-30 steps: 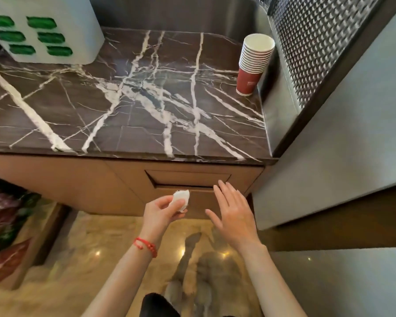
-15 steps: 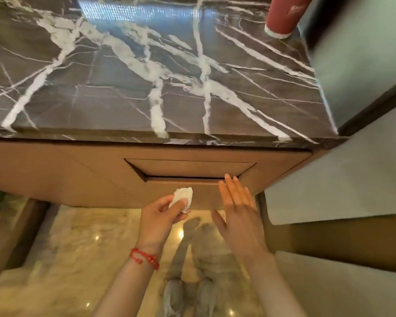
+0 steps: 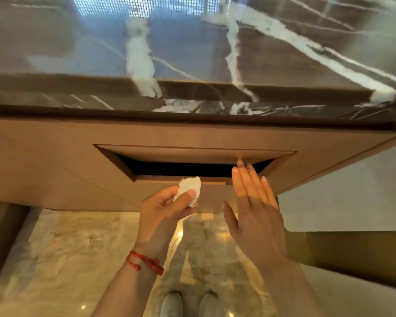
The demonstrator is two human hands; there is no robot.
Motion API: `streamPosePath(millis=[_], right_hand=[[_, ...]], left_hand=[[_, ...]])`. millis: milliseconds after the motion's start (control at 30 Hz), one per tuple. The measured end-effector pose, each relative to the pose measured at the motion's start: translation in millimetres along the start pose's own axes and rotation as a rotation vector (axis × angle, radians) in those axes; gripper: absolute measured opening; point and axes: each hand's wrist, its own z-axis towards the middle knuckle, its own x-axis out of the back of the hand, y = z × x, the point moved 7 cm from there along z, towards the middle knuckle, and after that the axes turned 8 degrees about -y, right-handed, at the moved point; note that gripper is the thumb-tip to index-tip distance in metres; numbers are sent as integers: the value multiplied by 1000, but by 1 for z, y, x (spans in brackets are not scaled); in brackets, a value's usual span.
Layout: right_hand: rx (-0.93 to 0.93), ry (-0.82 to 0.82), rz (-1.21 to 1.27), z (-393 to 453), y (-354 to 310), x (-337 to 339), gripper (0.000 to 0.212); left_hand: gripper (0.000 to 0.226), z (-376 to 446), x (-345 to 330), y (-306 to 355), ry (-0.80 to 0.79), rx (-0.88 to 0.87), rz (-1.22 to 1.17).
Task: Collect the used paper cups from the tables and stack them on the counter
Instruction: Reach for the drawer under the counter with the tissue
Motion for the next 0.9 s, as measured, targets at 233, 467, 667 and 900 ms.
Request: streamPosePath(millis=[233, 467, 667, 900], right_hand=[[5, 66, -56, 9, 4, -14, 62], [35, 128, -97, 18, 6, -15, 61], [49, 173, -78, 27, 3, -15, 60], [49, 175, -55, 28, 2, -15, 60]], left_hand=[[20, 26, -5, -9, -17, 14, -33], [8, 52, -4, -19, 0, 41, -15], [23, 74, -5, -14, 78, 28, -8], [22, 93, -9, -24, 144, 160, -117]])
